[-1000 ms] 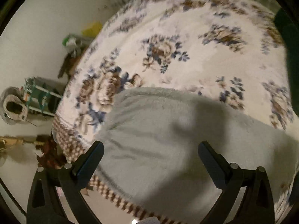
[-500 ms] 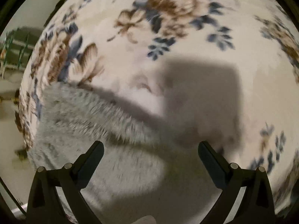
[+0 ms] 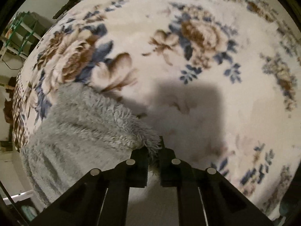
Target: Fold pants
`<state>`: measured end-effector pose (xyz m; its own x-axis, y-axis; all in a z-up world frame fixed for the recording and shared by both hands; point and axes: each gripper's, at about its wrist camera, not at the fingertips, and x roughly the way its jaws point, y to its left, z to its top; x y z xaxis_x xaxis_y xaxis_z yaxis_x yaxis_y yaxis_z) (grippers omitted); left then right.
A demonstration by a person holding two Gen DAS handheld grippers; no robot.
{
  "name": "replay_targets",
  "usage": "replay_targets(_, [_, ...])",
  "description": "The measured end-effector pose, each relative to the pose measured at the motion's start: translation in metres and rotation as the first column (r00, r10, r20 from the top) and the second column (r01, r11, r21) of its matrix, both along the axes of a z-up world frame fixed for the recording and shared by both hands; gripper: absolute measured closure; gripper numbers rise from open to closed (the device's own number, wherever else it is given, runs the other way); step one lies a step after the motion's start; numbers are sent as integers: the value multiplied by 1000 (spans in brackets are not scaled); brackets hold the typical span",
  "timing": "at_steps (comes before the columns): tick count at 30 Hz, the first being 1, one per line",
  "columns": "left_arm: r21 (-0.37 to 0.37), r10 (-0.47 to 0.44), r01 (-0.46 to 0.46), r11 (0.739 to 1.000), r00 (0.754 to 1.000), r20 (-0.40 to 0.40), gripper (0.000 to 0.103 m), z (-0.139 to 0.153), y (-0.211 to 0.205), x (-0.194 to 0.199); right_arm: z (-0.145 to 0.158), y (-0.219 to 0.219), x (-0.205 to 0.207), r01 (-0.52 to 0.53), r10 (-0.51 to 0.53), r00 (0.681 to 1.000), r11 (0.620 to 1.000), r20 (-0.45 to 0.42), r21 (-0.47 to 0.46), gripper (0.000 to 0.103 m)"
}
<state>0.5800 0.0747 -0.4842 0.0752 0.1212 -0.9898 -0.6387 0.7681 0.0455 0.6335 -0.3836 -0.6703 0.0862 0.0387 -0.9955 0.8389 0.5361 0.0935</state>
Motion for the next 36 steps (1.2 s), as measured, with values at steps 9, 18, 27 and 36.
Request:
replay_targets(9, [-45,6,4,999,973,231,98,81,30,-93,101,-21,-115,-74,68,984,997,166,26,94])
replay_targets(18, [-33,19,-11,999,969,248,98,70,54,-257,121,-20,-310,-194,187,974,980,124,41,94])
replay_targets(27, [-122,196,-183,975,975,101,96,-55,82,-350,35,-16,-392,-242,247,963,969,-105,55,94])
replay_targets(36, [64,64,-80,995,973,222,30,14,64,-329,91,-33,-395,-342,343,939,939,27,-26,30])
